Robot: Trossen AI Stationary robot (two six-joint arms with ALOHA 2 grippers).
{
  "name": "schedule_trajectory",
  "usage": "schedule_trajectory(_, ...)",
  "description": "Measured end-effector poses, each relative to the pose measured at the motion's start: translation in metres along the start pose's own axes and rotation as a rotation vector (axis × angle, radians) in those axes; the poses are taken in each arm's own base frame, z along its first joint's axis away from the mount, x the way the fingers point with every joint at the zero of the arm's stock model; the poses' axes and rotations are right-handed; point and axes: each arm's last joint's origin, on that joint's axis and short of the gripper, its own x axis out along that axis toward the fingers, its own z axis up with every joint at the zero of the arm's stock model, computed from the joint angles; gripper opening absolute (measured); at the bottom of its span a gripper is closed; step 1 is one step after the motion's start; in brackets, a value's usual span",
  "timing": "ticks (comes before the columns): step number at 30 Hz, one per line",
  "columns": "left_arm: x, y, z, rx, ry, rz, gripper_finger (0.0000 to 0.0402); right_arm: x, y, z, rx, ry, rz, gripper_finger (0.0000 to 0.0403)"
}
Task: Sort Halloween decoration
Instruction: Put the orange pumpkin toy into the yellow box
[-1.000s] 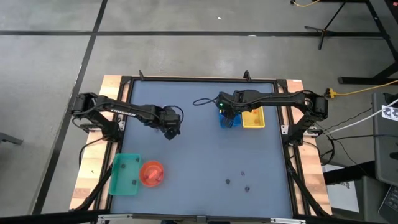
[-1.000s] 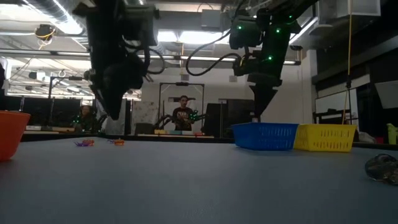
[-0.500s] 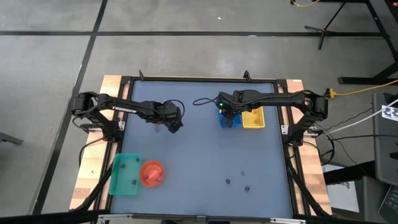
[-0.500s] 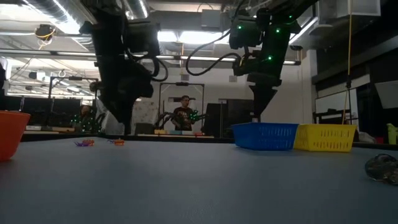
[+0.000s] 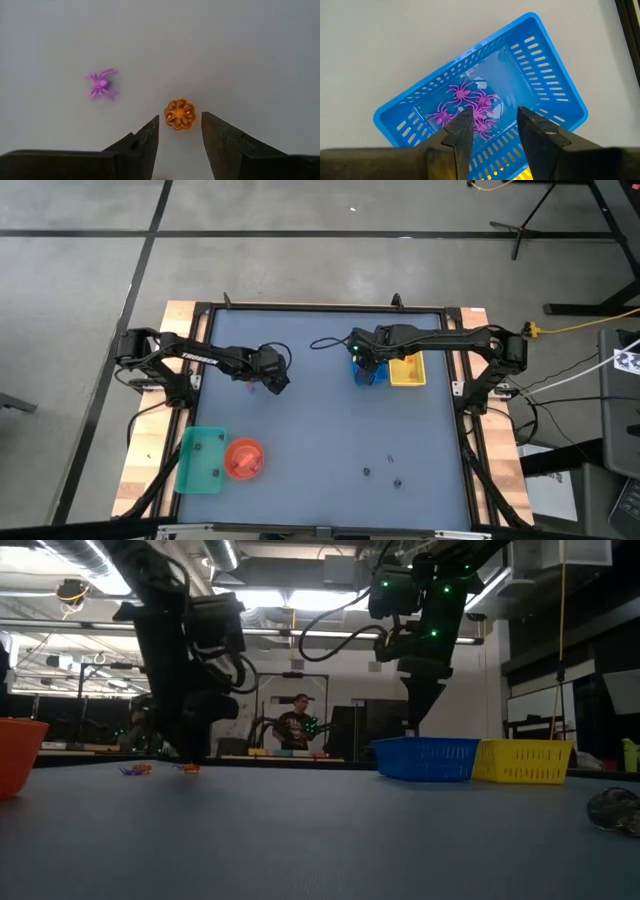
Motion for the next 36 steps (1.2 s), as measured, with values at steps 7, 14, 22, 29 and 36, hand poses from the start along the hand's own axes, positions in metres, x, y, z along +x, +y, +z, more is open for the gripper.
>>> schedule_trajectory(7,0.008,-0.001,-0.004,-0.03,-0.05,-0.043,0.0132,0.0,0.0,0.0,0.0,0.0,0.0,0.0152)
schedule_trajectory(14,0.01,0.002,-0.009,-0.022,-0.04,-0.026,0.0132,0.0,0.0,0.0,0.0,0.0,0.0,0.0152)
schedule_trajectory(22,0.011,0.002,-0.01,-0.021,-0.042,-0.022,0.0132,0.0,0.0,0.0,0.001,-0.004,0.0,0.0152)
schedule_trajectory(29,0.011,0.002,-0.009,-0.021,-0.047,-0.017,0.0132,0.0,0.0,0.001,0.001,-0.007,0.001,0.0152)
schedule_trajectory(36,0.012,0.002,-0.009,-0.025,-0.048,-0.016,0.0132,0.0,0.0,0.001,0.001,-0.007,0.001,0.0152)
